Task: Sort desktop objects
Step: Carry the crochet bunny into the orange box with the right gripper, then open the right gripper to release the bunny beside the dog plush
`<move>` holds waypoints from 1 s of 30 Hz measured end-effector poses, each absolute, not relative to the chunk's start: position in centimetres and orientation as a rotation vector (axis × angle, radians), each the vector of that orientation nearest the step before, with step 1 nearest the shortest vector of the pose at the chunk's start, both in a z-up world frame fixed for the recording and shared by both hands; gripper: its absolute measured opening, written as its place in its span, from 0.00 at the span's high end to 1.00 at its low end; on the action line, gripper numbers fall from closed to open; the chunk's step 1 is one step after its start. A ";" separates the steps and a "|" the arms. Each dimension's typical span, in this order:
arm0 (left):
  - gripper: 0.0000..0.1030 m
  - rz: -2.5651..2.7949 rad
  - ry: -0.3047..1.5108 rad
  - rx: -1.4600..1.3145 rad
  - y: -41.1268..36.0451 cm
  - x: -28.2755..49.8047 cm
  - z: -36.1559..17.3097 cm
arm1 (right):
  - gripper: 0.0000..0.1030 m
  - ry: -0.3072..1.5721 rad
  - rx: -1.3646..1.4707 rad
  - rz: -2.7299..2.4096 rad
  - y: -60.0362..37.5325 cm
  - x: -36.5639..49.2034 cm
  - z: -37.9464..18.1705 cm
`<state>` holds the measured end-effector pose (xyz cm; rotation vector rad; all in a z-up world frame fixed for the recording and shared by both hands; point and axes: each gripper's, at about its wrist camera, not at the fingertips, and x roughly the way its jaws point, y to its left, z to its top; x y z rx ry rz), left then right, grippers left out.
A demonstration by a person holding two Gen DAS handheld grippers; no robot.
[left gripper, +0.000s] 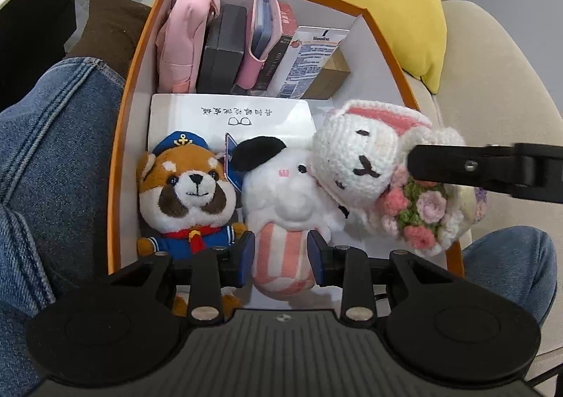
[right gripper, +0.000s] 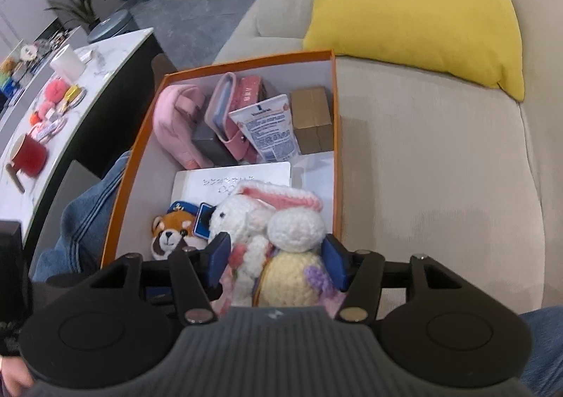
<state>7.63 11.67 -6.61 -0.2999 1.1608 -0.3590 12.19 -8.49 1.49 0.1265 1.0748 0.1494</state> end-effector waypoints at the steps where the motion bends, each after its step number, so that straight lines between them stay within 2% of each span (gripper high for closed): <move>1: 0.64 -0.363 1.158 -0.304 11.7 7.6 -6.5 | 0.43 1.072 0.113 0.161 -8.5 12.1 1.9; 8: 0.65 -0.357 1.152 -0.313 12.3 7.7 -6.8 | 0.44 1.044 -0.080 0.251 -8.0 13.1 4.8; 12: 0.67 -0.343 1.166 -0.328 12.4 7.8 -6.9 | 0.58 1.131 -0.184 0.323 -6.9 15.5 3.6; 17: 0.67 -0.344 1.169 -0.350 12.4 7.9 -7.0 | 0.58 1.215 -0.256 0.342 -5.8 15.6 1.9; 26: 0.67 -0.357 1.182 -0.357 12.2 8.2 -7.4 | 0.60 1.441 -0.176 0.381 -5.2 15.2 0.4; 30: 0.67 -0.352 1.190 -0.360 12.3 8.1 -7.7 | 0.63 1.468 -0.297 0.361 -4.5 14.7 -1.0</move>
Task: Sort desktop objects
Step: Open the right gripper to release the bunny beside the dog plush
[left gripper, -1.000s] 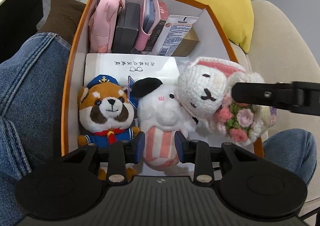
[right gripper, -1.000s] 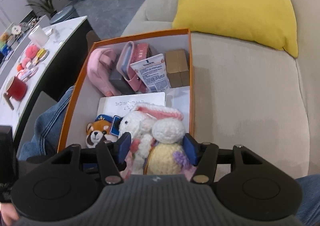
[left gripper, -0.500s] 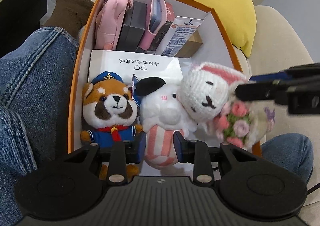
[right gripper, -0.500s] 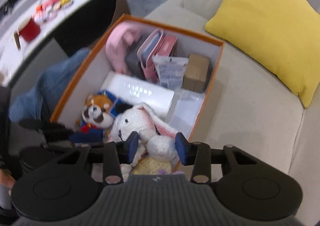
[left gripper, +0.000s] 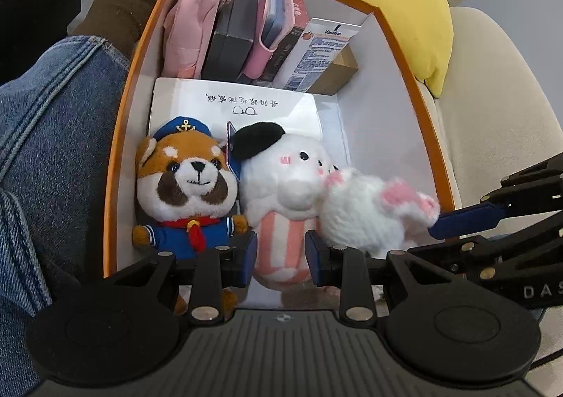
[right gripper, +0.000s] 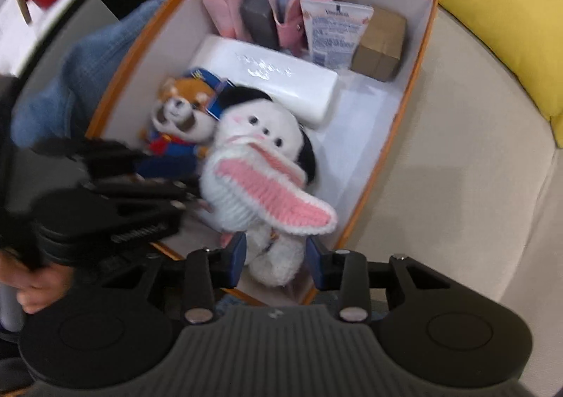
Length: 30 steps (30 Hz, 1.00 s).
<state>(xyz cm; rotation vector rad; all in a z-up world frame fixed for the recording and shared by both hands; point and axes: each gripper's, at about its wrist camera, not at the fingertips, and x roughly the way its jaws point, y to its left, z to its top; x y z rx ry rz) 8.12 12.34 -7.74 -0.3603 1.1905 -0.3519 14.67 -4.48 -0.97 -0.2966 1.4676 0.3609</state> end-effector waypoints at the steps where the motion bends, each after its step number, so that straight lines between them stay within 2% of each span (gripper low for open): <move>1: 0.67 -0.355 1.190 -0.364 12.4 8.1 -7.7 | 0.63 1.472 -0.288 0.366 -4.6 14.8 -0.9; 7: 0.67 -0.359 1.180 -0.367 12.6 8.0 -7.4 | 0.61 1.322 -0.280 0.450 -3.9 15.2 1.3; 13: 0.68 -0.359 1.186 -0.355 12.4 7.9 -7.5 | 0.62 1.309 -0.379 0.468 -2.9 15.1 -1.7; 23: 0.68 -0.340 1.196 -0.310 11.9 8.0 -7.4 | 0.59 1.298 -0.297 0.455 -4.1 16.1 -2.8; 30: 0.68 -0.291 1.070 -0.238 12.6 6.1 -3.9 | 0.59 1.146 -0.134 0.481 -7.4 13.8 0.8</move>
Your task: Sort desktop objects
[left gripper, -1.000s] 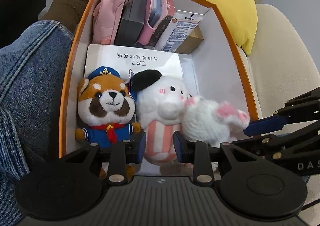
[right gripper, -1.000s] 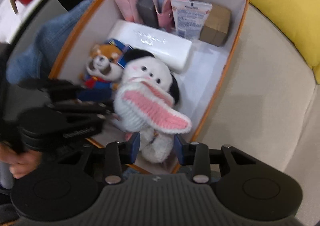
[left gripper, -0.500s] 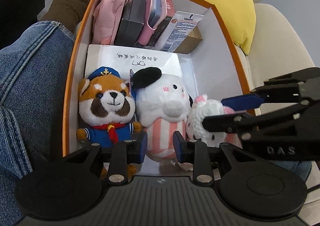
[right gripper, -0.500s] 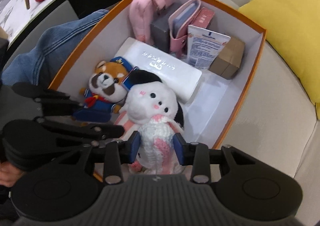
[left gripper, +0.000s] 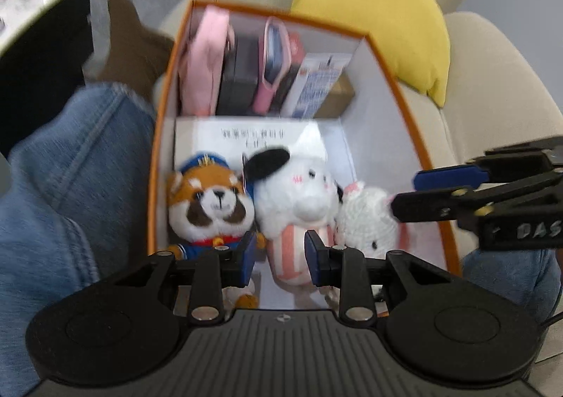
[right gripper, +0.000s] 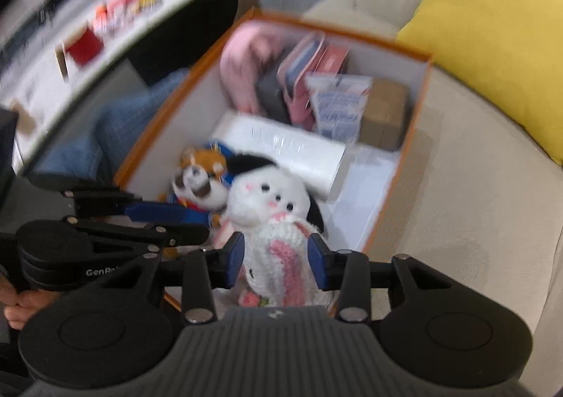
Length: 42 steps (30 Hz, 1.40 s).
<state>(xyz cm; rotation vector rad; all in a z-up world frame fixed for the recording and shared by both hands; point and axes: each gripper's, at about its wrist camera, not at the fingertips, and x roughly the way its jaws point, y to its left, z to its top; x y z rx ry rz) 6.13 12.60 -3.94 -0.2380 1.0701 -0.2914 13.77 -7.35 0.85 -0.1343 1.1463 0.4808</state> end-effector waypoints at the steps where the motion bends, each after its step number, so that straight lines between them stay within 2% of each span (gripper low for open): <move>1: 0.68 -0.280 1.049 -0.226 12.6 5.9 -3.3 | 0.59 1.117 -0.108 0.475 -8.0 13.4 1.5; 6: 0.64 -0.200 0.886 -0.119 11.6 4.0 0.8 | 0.55 0.942 -0.034 0.400 -10.8 10.7 4.2; 7: 0.59 -0.189 0.853 -0.099 11.2 3.8 1.5 | 0.51 0.910 -0.021 0.385 -11.3 10.1 4.6; 8: 0.44 -0.178 0.815 -0.077 10.8 3.4 2.2 | 0.50 0.878 -0.007 0.375 -11.7 9.6 5.1; 9: 0.39 -0.165 0.777 -0.055 10.4 2.9 2.9 | 0.48 0.846 0.007 0.366 -12.1 9.1 5.4; 11: 0.37 -0.138 0.733 -0.021 9.6 2.4 3.9 | 0.46 0.796 0.023 0.342 -12.6 8.4 6.0; 13: 0.32 -0.111 0.739 0.018 8.7 2.5 4.6 | 0.36 0.752 0.022 0.316 -13.0 7.8 6.3; 14: 0.29 -0.105 0.744 0.029 8.3 2.6 4.7 | 0.34 0.733 0.018 0.304 -13.1 7.5 6.3; 17: 0.22 -0.071 0.764 0.082 7.2 2.7 4.8 | 0.33 0.704 0.011 0.271 -13.2 7.0 5.9; 23: 0.17 0.012 0.731 0.184 5.7 1.7 3.6 | 0.31 0.706 0.058 0.242 -14.0 6.0 3.8; 26: 0.17 0.020 0.741 0.200 5.6 0.6 2.7 | 0.25 0.679 0.042 0.237 -14.3 4.9 2.8; 42: 0.17 -0.046 0.836 0.253 2.1 -3.9 -1.5 | 0.23 0.695 0.049 0.153 -15.9 -0.6 -1.4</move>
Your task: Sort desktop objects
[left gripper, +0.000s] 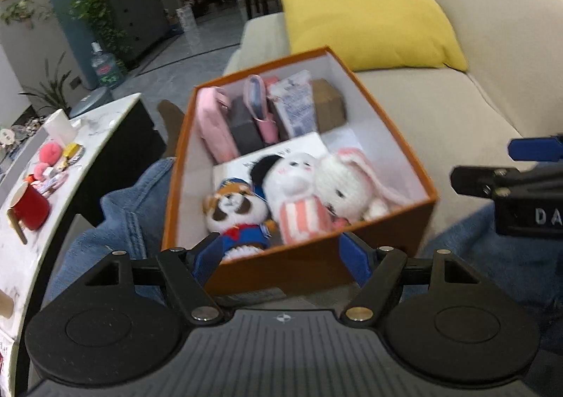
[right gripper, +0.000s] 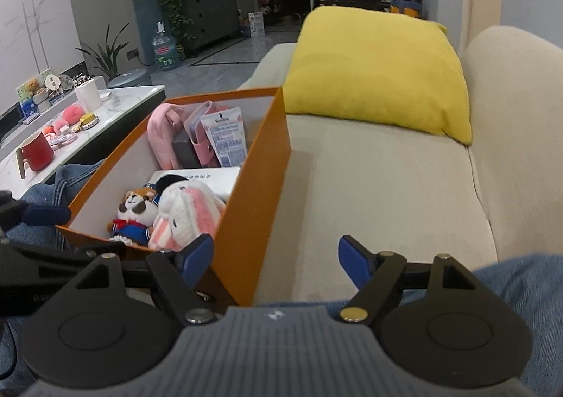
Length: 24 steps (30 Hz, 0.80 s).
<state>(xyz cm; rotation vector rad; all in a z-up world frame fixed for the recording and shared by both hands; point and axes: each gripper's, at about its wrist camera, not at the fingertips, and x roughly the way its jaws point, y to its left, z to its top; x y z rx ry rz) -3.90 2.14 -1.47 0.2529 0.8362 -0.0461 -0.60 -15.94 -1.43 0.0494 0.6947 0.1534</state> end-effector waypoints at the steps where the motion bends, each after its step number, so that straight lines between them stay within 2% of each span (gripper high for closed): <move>1: 0.17 -0.050 0.840 0.252 2.0 -4.0 -1.5 | 0.23 0.696 0.056 0.147 -16.1 -0.7 -1.5; 24: 0.17 0.006 0.821 0.195 2.5 -6.0 -0.2 | 0.21 0.645 0.075 0.110 -17.2 -3.2 -0.3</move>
